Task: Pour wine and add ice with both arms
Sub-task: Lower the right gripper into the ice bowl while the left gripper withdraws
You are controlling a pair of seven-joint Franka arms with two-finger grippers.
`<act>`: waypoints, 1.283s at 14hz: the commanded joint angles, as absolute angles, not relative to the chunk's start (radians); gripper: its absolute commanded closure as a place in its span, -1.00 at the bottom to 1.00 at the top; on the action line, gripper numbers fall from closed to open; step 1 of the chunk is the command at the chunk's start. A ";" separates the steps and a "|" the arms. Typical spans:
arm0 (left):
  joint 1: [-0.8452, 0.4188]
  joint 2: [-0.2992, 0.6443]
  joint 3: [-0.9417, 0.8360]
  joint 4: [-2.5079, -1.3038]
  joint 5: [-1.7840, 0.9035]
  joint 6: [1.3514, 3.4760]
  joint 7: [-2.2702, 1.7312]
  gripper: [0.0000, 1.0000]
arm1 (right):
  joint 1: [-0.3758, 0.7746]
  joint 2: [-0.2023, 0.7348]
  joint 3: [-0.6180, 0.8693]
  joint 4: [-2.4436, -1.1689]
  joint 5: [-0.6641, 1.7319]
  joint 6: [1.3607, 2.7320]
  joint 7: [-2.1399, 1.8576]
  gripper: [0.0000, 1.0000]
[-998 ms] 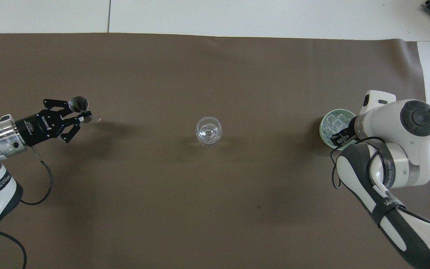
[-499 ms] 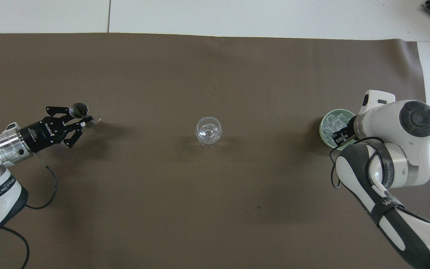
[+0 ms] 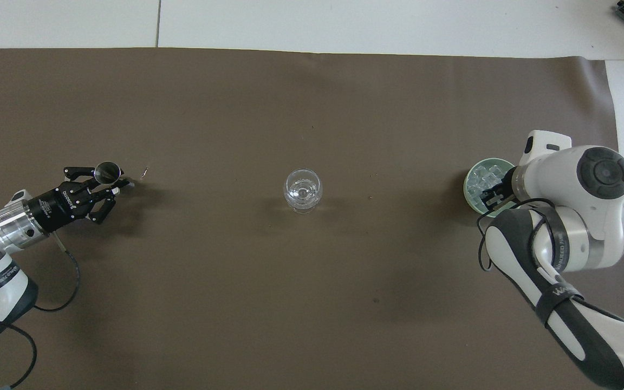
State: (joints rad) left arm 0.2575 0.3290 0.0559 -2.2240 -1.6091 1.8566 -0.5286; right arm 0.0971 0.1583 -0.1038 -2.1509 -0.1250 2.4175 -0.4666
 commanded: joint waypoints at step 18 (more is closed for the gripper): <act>0.276 0.367 0.048 -2.260 -1.669 1.830 -0.469 0.22 | 0.101 0.049 -0.049 -2.034 -0.030 2.191 -0.206 1.00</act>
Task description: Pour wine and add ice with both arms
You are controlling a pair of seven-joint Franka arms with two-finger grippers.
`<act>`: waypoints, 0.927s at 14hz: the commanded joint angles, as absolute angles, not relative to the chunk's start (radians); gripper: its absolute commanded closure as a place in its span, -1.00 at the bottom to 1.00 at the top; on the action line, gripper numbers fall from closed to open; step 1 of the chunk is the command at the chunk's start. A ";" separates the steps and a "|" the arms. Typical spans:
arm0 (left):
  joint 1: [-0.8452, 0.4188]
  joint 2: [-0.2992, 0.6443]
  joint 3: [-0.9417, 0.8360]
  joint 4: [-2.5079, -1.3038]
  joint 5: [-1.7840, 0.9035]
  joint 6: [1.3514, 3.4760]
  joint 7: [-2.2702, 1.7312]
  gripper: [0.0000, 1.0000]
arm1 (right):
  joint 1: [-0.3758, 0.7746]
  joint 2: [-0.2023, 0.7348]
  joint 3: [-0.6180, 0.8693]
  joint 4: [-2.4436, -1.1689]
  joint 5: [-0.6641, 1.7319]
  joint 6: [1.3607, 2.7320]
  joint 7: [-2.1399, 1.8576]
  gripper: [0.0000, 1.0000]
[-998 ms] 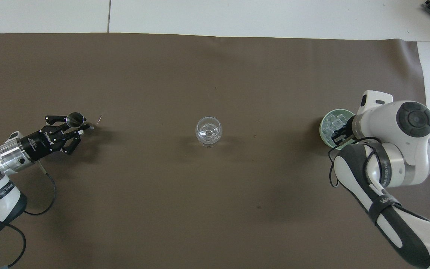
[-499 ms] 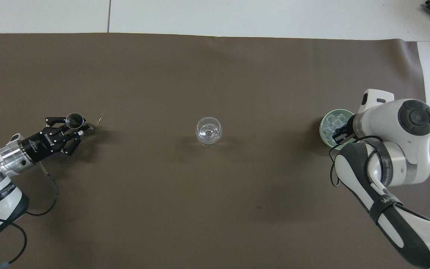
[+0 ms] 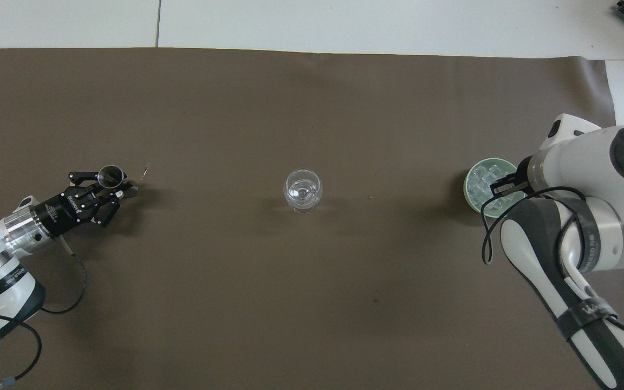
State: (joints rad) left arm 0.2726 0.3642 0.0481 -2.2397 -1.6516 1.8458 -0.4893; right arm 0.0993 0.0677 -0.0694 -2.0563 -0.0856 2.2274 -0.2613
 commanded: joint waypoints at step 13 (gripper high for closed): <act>0.244 0.316 0.057 -2.261 -1.648 1.920 -0.475 -1.00 | 0.101 -0.078 0.142 -1.893 -0.014 1.922 0.129 1.00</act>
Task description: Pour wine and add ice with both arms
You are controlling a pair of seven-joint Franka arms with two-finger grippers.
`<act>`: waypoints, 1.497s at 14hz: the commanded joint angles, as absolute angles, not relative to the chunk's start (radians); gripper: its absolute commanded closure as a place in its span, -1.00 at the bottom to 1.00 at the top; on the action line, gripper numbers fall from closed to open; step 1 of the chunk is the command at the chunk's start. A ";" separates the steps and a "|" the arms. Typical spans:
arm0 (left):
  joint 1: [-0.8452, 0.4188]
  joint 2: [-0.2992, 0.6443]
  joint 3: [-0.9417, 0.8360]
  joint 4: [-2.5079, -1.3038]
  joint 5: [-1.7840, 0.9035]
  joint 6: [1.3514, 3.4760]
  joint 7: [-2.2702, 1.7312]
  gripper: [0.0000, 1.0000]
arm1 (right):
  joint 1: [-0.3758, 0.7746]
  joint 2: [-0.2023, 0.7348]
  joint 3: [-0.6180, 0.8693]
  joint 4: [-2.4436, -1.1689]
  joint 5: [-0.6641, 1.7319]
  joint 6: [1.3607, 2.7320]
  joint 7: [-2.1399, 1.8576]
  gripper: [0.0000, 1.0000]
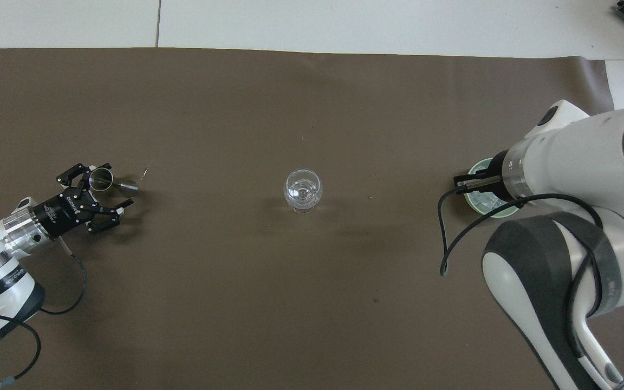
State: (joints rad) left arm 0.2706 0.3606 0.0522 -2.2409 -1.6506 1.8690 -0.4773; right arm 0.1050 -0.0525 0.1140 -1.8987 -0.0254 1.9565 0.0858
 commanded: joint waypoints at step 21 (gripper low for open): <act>0.276 0.284 0.078 -1.981 -0.890 1.954 -0.436 -1.00 | 0.376 0.113 0.187 -1.891 0.204 2.502 0.844 1.00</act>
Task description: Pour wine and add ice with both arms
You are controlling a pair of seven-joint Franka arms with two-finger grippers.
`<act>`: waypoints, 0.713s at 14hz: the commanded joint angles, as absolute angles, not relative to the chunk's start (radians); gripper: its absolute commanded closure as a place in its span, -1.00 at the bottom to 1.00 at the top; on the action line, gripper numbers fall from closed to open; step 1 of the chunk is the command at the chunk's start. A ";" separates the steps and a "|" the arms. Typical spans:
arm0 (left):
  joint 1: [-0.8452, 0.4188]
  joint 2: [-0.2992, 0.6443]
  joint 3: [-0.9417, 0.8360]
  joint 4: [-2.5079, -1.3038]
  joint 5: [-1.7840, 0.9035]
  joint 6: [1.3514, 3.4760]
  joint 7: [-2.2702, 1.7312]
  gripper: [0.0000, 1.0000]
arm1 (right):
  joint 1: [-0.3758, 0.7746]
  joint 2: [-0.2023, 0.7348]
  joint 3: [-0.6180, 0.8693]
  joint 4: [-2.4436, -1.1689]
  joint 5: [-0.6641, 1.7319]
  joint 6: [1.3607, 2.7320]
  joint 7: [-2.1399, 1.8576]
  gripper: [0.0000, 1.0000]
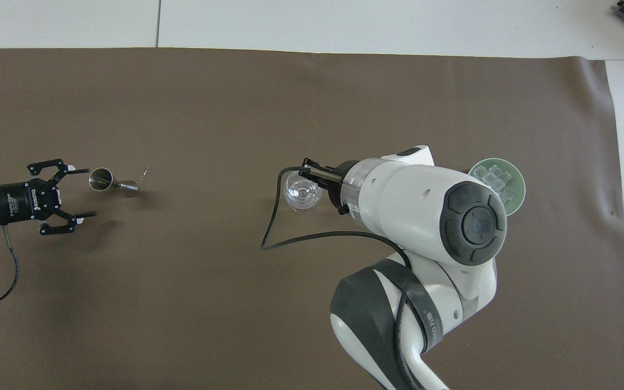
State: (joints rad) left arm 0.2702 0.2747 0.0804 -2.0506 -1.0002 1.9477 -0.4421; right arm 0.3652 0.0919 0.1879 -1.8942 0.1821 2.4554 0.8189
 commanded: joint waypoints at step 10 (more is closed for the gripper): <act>0.224 0.172 0.066 -1.784 -0.615 1.922 -0.420 -1.00 | 0.400 0.141 0.189 -1.898 0.204 2.514 0.839 1.00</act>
State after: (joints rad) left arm 0.2410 0.2181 0.0583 -1.7975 -0.6480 1.9393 -0.4258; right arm 0.3996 0.1371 0.1879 -1.8941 0.1821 2.4940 0.8350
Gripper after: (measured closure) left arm 0.000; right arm 0.780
